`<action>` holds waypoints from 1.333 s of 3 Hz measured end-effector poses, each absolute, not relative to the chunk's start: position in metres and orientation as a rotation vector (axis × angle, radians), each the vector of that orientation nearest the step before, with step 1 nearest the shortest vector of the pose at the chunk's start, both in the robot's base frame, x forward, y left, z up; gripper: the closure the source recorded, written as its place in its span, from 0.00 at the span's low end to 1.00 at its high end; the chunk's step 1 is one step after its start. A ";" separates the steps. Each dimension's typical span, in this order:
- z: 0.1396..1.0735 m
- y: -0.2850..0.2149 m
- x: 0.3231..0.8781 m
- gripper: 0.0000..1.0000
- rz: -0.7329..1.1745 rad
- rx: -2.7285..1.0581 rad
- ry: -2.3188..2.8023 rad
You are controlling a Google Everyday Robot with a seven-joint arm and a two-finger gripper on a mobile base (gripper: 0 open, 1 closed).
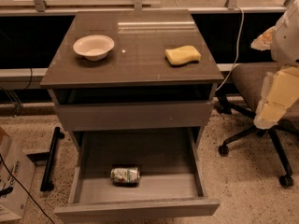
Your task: Pick 7up can from middle drawer and place on counter
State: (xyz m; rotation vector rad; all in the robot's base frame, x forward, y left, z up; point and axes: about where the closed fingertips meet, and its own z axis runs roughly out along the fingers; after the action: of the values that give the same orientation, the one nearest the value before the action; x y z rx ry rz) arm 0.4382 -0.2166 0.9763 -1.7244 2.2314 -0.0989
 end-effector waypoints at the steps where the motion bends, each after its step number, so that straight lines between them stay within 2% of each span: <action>1: 0.976 -0.216 0.439 0.00 -0.098 -1.721 2.226; 4: 0.952 -0.200 0.455 0.00 -0.066 -1.634 2.097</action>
Offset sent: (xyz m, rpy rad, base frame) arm 0.0138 0.0059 -0.0188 0.0921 -0.0785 0.0174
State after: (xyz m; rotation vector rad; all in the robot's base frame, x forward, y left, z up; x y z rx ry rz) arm 0.4548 -0.2003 0.9521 -1.6345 2.0975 -0.0659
